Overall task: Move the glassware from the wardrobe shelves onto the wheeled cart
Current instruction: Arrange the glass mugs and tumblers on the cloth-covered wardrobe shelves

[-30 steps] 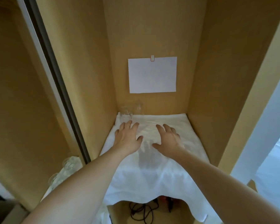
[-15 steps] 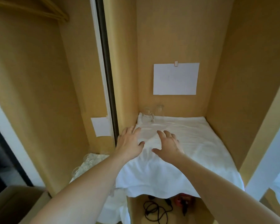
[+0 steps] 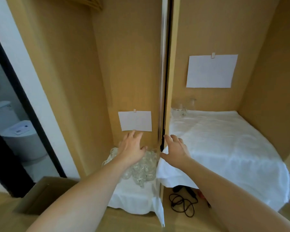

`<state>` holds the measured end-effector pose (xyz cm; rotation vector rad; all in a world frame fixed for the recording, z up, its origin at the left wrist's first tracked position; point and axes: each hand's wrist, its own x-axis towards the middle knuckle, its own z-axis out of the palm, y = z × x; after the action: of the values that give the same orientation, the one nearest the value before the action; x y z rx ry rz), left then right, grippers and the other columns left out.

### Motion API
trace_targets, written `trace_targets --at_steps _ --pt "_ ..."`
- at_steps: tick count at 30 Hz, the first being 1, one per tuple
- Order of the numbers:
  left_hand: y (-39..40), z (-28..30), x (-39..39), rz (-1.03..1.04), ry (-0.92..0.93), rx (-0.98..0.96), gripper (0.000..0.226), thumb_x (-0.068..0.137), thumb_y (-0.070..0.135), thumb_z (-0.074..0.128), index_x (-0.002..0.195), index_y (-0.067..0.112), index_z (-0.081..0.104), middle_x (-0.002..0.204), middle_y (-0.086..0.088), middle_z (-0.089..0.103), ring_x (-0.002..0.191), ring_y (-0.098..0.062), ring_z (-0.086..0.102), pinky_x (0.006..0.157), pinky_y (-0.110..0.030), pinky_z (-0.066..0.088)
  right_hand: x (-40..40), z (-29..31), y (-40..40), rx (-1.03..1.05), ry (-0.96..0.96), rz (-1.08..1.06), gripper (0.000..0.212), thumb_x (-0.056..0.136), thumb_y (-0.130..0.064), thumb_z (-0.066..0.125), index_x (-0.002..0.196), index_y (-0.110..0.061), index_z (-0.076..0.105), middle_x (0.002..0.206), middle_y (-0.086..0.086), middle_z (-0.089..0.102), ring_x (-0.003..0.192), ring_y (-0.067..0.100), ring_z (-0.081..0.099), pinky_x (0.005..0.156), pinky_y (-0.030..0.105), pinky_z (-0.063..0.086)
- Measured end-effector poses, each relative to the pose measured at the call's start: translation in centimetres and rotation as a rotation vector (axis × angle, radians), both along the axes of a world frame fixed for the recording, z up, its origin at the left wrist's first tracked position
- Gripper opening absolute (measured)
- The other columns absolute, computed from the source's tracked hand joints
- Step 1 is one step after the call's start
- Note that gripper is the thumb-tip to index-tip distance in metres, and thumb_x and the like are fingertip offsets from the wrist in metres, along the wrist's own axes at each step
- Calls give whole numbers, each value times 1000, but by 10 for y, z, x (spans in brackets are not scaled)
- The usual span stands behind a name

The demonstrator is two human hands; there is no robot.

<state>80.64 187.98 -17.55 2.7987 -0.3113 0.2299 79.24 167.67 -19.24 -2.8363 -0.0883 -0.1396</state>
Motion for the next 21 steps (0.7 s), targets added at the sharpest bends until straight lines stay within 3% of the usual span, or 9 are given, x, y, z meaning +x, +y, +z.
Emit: trace_targets --at_steps 5,13,21 --pt "56 -15 3 29 46 21 66 98 46 54 156 24 31 163 -5 26 148 -30 23 116 -48 33 -3 -20 56 26 29 5 72 89 -50 67 146 -20 35 143 7 43 131 32 41 103 43 45" --pt "105 -69 20 142 180 -93 62 94 45 59 149 24 39 153 -6 39 140 -32 34 112 -48 37 12 -74 106 36 208 43 80 90 -51 66 153 -24 27 154 8 36 139 32 37 110 42 40" --pt "133 -136 56 279 299 -181 66 95 48 58 152 25 35 155 -4 37 141 -30 34 107 -49 43 59 -143 129 15 402 56 80 91 -51 65 155 -24 27 151 7 39 137 32 39 109 41 41"
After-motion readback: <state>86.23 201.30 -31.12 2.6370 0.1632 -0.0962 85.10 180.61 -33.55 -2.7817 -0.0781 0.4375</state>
